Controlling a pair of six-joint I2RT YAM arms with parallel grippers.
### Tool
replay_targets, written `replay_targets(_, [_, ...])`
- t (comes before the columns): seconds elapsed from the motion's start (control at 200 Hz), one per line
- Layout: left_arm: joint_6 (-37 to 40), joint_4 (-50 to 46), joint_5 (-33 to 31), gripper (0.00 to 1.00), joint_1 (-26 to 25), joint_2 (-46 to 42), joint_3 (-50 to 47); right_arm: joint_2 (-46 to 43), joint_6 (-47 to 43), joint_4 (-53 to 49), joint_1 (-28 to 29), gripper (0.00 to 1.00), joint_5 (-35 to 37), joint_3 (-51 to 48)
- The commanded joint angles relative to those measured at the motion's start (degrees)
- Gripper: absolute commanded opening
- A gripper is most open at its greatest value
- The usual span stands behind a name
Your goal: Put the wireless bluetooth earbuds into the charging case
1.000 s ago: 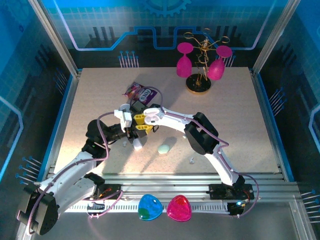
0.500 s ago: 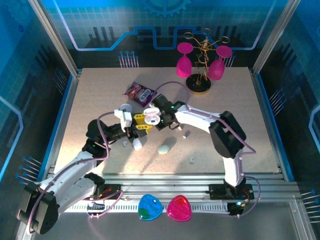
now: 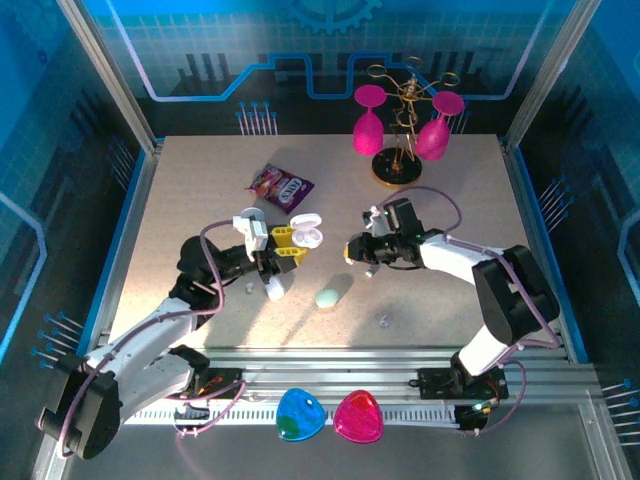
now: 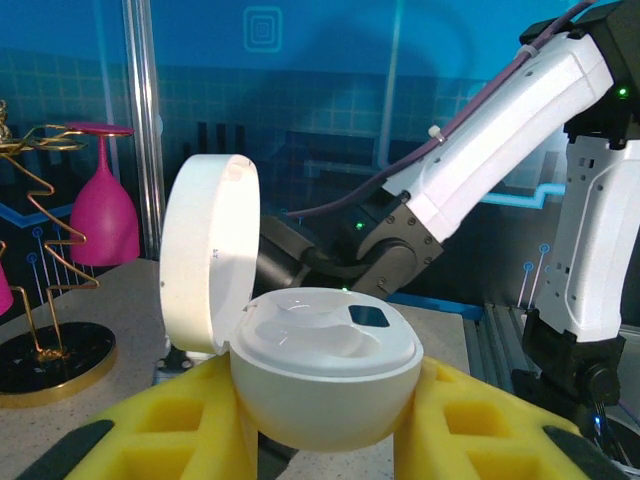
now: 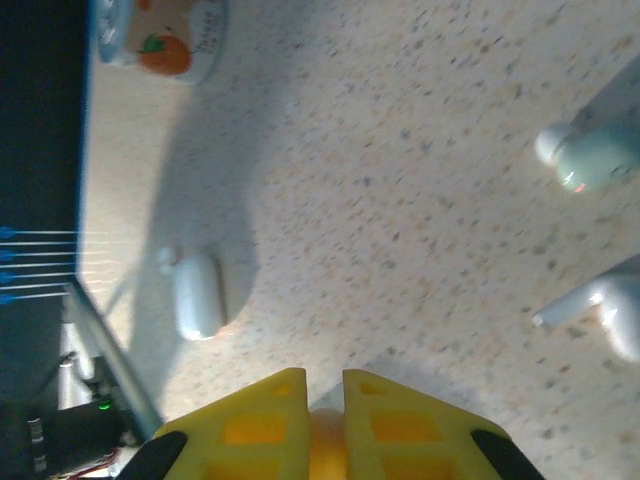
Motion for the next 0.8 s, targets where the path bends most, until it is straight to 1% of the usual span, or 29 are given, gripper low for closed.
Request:
replay_targets(0.0, [-0.52, 3.27, 0.17, 0.24, 0.40, 0.51, 1.09, -2.84, 8.75, 11.02, -1.74, 0.12, -9.53, -3.93])
replay_targets(0.07, [-0.46, 3.58, 0.08, 0.24, 0.40, 0.88, 1.09, -3.99, 11.74, 13.69, -2.68, 0.11, -10.06, -6.09])
replay_targets(0.2, [-0.80, 4.58, 0.16, 0.24, 0.38, 1.99, 1.21, -5.77, 15.89, 13.72, -3.86, 0.10, -10.40, -8.29])
replay_targets(0.22, [-0.72, 4.71, 0.24, 0.24, 0.35, 2.18, 1.18, -5.97, 16.40, 15.34, -4.05, 0.10, -10.60, -8.55])
replay_targets(0.285, [-0.89, 5.15, 0.34, 0.24, 0.38, 2.78, 1.22, -6.88, 17.12, 15.73, -4.14, 0.10, -11.41, -9.04])
replay_targets(0.45, [-1.00, 6.42, 1.11, 0.24, 0.42, 4.65, 1.00, -12.17, 12.38, 15.28, -3.85, 0.13, -13.45, -9.20])
replay_targets(0.595, [-1.95, 8.12, 1.79, 0.24, 0.43, 6.26, 1.00, -20.05, 6.12, 9.60, -3.31, 0.12, -11.69, -8.16])
replay_targets(0.795, [-2.66, 8.85, 3.56, 0.24, 0.30, 7.56, 1.86, -28.71, 2.17, 8.17, -1.12, 0.12, -11.39, -4.75])
